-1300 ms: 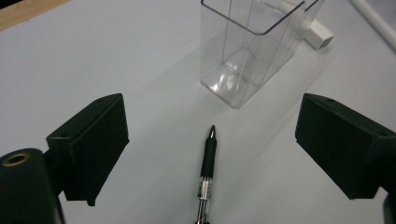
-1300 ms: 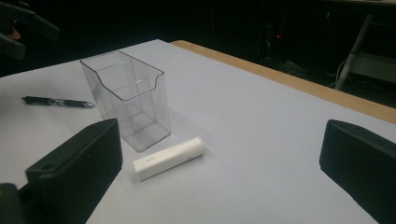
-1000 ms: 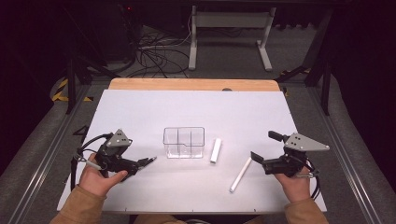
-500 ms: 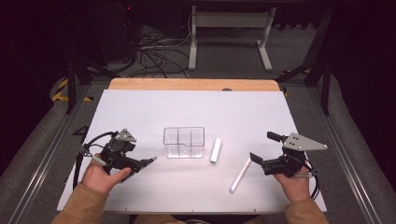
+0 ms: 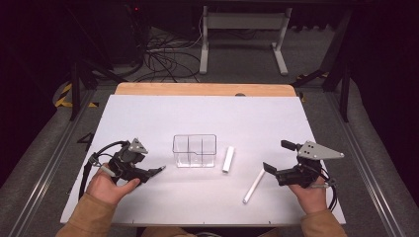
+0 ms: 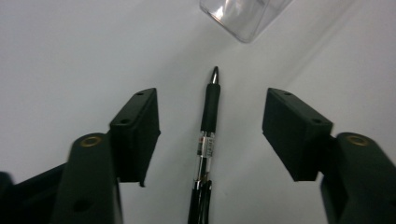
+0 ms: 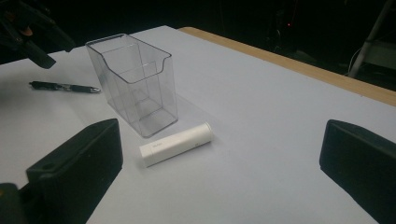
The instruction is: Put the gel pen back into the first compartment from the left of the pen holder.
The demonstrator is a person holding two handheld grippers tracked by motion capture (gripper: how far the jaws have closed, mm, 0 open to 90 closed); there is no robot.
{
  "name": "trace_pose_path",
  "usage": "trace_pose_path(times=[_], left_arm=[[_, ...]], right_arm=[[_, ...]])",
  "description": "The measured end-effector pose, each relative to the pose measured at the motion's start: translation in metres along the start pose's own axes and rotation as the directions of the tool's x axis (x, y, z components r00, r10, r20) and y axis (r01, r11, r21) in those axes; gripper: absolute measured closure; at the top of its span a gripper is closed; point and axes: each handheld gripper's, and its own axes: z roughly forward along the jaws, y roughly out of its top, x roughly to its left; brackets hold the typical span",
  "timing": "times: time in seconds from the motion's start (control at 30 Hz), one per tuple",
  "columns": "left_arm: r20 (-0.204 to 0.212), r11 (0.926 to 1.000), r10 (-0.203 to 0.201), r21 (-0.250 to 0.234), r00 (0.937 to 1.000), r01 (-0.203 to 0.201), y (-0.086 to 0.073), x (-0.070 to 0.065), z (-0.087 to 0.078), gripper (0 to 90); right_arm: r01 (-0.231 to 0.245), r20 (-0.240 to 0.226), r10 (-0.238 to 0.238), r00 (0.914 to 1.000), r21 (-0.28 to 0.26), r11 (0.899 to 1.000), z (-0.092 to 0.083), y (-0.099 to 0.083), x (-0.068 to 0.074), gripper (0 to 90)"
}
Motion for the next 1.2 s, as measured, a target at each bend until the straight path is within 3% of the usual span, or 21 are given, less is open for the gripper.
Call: trace_pose_path(times=[0.33, 0.7, 1.2], left_arm=[[-0.024, 0.9954, 0.035, 0.09, 0.9991, -0.033, 0.002, -0.001, 0.014, 49.4], [-0.007, 0.981, 0.075, 0.18, 0.9972, -0.073, 0.004, -0.003, 0.03, 58.2], [-0.024, 0.9631, 0.065, 0.263, 0.9976, -0.057, 0.005, -0.002, 0.041, 71.5]], right_arm=[[-0.002, -0.006, 0.002, 1.0, 0.019, 1.0, 0.002, -0.001, 0.0, 0.3], [-0.006, -0.012, 0.007, 0.9999, 0.032, 0.999, 0.004, -0.002, 0.0, 0.5], [-0.016, -0.019, 0.016, 0.9997, 0.037, 0.999, 0.006, -0.004, 0.0, 0.5]])
